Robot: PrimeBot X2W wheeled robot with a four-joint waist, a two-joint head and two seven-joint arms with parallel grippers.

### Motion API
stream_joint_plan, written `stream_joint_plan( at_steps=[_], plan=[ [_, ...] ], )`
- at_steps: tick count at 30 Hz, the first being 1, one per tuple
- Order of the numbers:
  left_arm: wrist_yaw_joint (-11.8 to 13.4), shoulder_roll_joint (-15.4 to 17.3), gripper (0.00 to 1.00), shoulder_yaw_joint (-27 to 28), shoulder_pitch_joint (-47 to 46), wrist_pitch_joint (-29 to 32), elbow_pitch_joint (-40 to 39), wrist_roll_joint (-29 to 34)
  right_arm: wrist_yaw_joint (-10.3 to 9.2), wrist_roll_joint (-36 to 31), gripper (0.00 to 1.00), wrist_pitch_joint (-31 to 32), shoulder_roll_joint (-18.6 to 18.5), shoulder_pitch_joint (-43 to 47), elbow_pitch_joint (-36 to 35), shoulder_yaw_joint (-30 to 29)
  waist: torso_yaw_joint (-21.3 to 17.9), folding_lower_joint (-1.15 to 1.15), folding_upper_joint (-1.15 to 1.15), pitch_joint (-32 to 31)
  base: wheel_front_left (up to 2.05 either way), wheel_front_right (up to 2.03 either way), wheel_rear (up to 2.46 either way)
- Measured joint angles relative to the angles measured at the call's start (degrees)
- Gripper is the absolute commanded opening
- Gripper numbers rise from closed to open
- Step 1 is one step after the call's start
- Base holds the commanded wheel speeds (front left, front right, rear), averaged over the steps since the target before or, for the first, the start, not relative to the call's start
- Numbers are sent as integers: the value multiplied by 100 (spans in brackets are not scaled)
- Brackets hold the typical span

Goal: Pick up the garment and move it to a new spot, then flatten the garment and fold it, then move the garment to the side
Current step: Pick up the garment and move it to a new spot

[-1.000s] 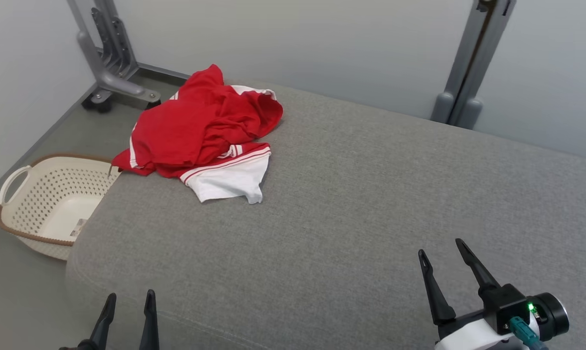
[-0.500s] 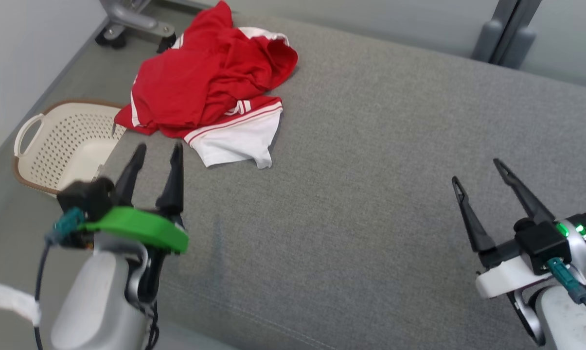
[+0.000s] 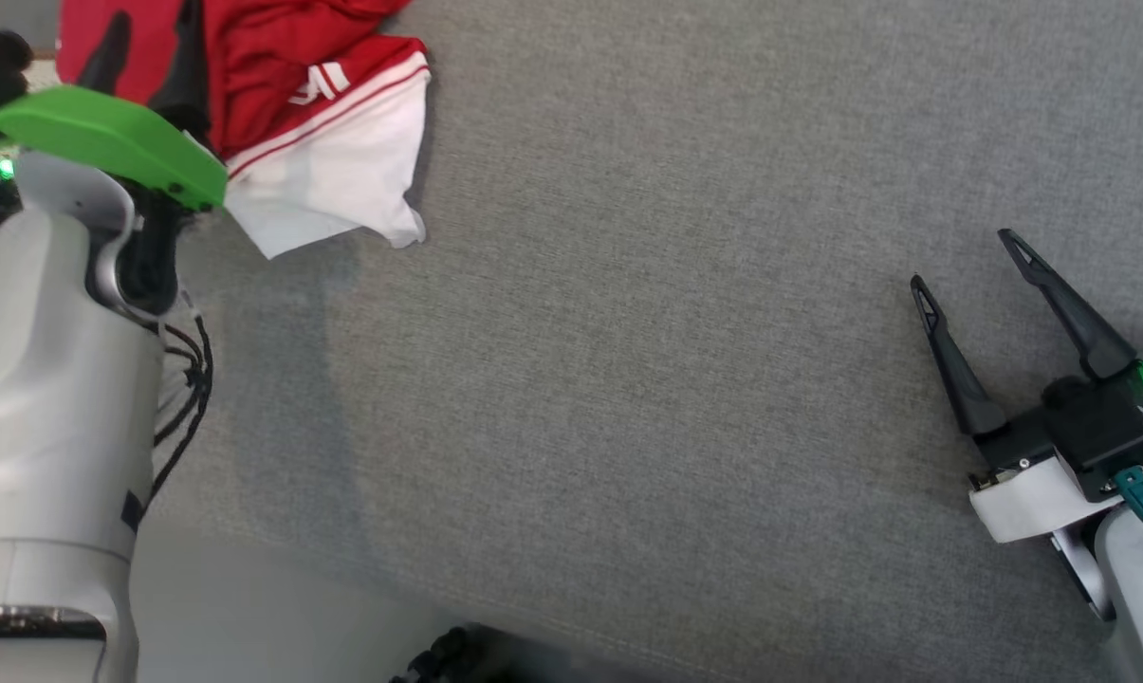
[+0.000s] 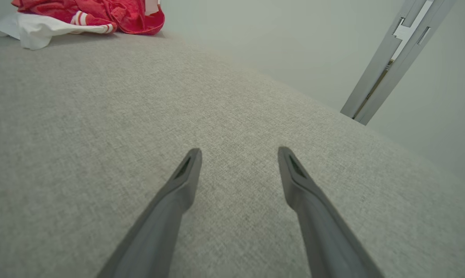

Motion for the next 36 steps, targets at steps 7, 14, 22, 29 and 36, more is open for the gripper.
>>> stream_joint_plan(
  at_steps=[7,14,22,29,36],
  plan=[
    [31,153,100,149,-905,161,1384,-133,0,21,100,175,-210,-2,-679,136,-252,0,0,675,0,0,0],
    [29,267,0,86,-1243,396,2209,-203,0,65,100,299,-288,207,-1058,35,-559,0,0,923,0,0,0],
    [9,623,0,-59,-1451,-100,2334,-37,-18,77,100,164,8,313,-705,51,-637,0,0,668,0,0,0],
    [0,900,0,-483,-1445,-200,1584,-3,-20,100,100,13,569,271,59,308,-690,0,0,119,0,0,0],
    [0,1270,0,-1042,-967,220,-53,-472,-1,189,100,-10,1110,202,387,404,-842,0,0,-502,0,0,0]
  ],
)
